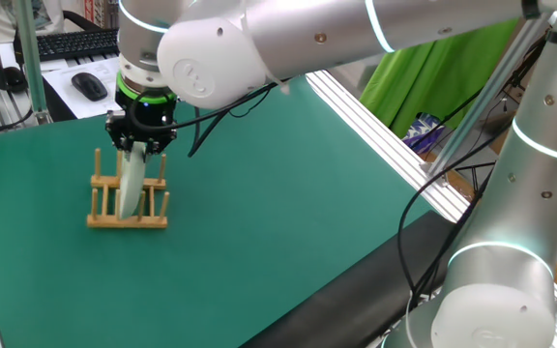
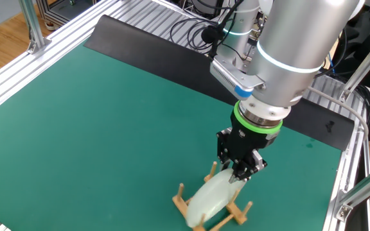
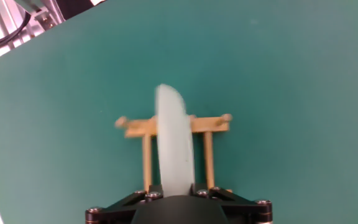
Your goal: Take the dish off the dish rack
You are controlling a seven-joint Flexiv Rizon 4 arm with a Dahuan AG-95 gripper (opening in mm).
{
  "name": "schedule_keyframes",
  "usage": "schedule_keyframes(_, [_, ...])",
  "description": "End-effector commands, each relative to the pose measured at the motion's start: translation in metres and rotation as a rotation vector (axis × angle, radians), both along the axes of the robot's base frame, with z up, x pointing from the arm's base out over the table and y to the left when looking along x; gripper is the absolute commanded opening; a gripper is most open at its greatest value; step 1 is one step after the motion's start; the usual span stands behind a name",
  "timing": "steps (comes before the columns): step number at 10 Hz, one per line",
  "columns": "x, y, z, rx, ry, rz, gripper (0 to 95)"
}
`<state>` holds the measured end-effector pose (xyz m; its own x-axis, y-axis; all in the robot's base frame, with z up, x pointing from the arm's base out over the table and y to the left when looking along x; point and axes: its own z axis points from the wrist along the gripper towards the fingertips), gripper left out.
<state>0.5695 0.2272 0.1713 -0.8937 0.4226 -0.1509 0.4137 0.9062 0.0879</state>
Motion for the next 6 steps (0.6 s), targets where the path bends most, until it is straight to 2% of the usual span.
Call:
schedule_keyframes(1, [-0.0005,-0.0007,0.0030,-0.004,0.003,0.005,0.0])
schedule_keyframes(6, [-0.0010,-0.0020,0.0071,-0.011,0.004,0.013,0.0])
